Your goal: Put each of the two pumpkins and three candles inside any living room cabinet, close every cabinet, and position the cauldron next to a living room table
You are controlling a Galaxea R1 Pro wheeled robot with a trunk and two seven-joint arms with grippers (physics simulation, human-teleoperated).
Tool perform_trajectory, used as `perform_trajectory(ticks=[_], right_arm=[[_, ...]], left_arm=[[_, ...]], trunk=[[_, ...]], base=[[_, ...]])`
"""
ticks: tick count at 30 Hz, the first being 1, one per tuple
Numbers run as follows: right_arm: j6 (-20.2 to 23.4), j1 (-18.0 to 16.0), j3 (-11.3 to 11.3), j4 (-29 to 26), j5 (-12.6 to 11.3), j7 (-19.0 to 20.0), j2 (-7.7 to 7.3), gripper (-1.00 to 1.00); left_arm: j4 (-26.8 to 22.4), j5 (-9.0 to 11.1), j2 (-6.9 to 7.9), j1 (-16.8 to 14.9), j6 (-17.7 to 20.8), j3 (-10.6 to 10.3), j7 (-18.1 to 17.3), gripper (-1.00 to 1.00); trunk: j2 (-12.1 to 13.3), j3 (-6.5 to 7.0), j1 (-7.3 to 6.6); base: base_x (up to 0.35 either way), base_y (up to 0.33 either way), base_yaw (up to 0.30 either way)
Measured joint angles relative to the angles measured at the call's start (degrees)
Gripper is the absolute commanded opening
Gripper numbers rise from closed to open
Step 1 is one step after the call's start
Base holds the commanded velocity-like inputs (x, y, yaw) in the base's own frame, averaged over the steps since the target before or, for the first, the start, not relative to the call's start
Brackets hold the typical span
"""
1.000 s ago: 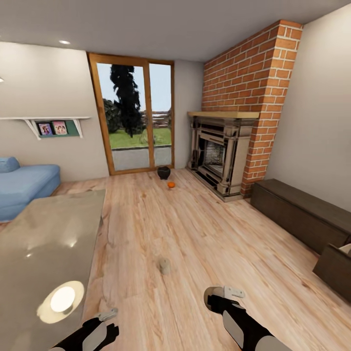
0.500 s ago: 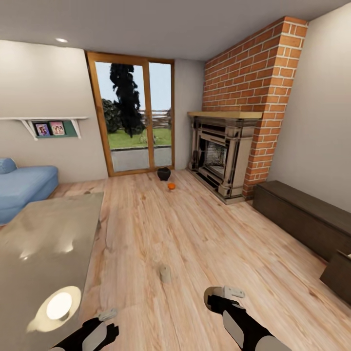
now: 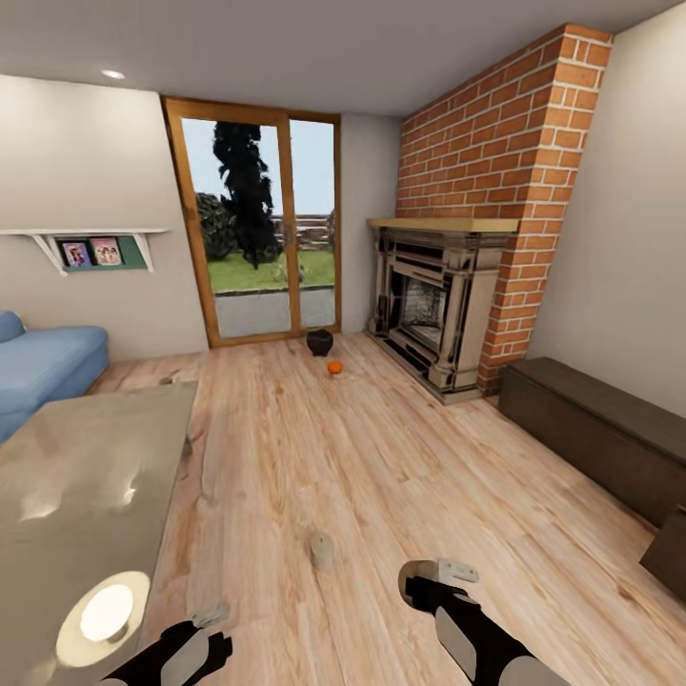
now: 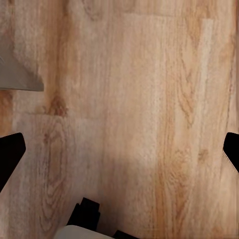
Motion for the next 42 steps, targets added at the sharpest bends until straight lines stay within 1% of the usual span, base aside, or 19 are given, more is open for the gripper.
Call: perform_trajectory(ticks=[18,29,42], right_arm=[[0.0,-0.02,0.01,-0.02,0.06,0.01,0.0,-1.0],[0.0,-0.02,0.01,-0.02,0.07,0.01,0.0,-1.0],[0.0,0.0,0.01,-0.01,0.03,0.0,0.0,-1.0]], left_arm=[[0.0,-0.03,-0.02,0.0,0.02,0.0,0.0,1.0],[-0.01,-0.03,-0.09,0.0,0.0,0.0,0.03,1.0],[0.0,-0.03,-0.09,0.0,0.0,0.0,0.04,1.0]], trunk=[[0.0,0.0,0.01],[0.0,0.0,0.0],[0.0,0.0,0.0]], base=[[0.135,0.094,0.0],[0.19,0.072,0.0],[0.252,0.059,0.0]])
